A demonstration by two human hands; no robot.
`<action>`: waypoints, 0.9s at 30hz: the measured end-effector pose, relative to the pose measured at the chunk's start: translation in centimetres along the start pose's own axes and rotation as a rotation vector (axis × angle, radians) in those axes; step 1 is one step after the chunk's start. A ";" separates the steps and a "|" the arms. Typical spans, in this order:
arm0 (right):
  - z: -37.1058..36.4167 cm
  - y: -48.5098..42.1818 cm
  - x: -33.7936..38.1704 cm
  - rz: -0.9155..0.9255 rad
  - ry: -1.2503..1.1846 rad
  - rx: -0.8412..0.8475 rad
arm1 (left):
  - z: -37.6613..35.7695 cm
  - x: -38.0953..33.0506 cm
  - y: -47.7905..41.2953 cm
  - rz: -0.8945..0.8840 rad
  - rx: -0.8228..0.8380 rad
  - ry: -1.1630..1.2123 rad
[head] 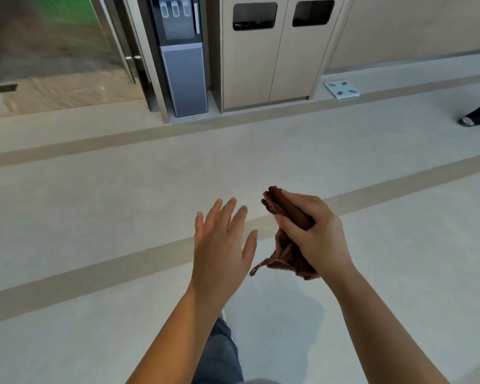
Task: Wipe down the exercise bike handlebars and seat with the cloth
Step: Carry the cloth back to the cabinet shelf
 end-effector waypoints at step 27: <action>7.5 -57.4 -1.5 0.092 -0.016 -0.146 | -12.5 -0.3 -58.0 -0.133 -0.022 -0.042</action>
Point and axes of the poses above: each hand's wrist, its own y-axis away from the middle knuckle, its own z-axis out of the back of the hand, x = y × z, the point moved 10 cm from there along -y, towards the middle knuckle, and after that the axes turned 1 degree about -x, right-handed, at the moved point
